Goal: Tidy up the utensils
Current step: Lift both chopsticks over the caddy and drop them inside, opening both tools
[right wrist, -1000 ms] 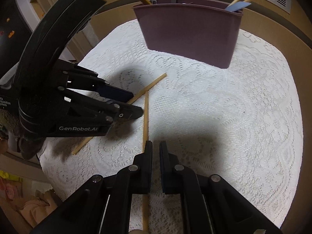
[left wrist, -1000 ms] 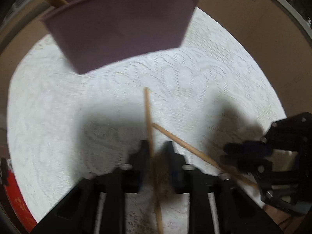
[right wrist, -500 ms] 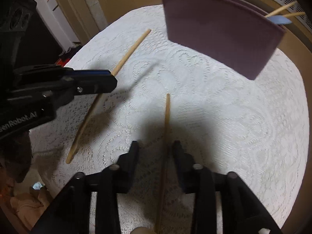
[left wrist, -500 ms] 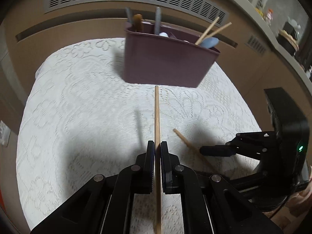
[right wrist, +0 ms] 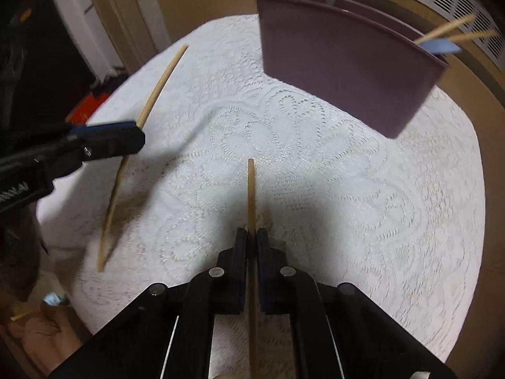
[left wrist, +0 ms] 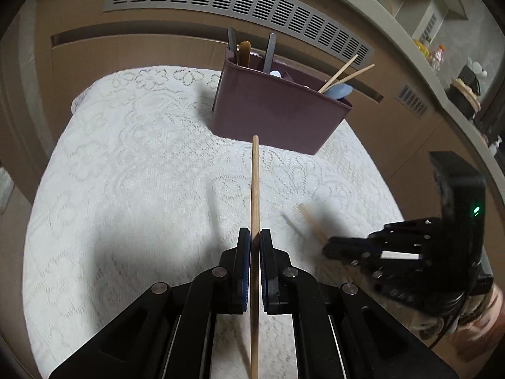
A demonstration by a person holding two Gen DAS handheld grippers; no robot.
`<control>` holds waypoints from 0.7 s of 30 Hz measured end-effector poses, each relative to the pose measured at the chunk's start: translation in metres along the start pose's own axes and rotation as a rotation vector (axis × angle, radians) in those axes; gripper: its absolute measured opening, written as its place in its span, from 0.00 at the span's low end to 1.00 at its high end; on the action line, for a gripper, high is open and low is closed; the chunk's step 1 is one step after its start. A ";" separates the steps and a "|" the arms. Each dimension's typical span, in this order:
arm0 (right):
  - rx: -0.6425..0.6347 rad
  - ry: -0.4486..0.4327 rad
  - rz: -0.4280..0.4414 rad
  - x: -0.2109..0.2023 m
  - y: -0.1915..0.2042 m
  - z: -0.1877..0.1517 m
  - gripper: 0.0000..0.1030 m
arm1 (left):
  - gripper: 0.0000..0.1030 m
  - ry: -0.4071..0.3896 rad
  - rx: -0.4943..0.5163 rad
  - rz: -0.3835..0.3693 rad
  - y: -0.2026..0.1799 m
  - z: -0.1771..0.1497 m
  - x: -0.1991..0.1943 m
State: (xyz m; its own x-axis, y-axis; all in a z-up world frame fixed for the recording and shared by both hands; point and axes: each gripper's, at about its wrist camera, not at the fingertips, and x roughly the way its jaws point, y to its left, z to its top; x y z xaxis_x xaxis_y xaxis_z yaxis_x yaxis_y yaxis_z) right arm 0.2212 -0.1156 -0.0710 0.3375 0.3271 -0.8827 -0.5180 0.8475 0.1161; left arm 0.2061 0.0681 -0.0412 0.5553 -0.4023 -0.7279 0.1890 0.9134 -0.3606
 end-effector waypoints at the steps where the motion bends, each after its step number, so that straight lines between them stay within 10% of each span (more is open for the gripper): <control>1: 0.020 -0.019 0.004 -0.007 -0.004 -0.003 0.06 | 0.06 -0.003 -0.010 -0.004 -0.001 -0.002 -0.002; 12: 0.157 -0.278 0.062 -0.105 -0.032 -0.024 0.06 | 0.06 -0.146 0.040 -0.058 -0.040 0.016 -0.057; 21: 0.069 -0.565 0.006 -0.207 -0.029 0.035 0.06 | 0.06 -0.398 0.178 -0.073 -0.077 0.095 -0.116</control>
State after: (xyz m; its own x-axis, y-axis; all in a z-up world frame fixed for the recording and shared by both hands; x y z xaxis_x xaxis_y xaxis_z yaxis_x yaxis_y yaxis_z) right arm 0.1942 -0.1931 0.1245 0.7127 0.4890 -0.5029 -0.4749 0.8640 0.1671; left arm 0.2037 0.0506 0.1267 0.7976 -0.4423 -0.4102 0.3563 0.8941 -0.2713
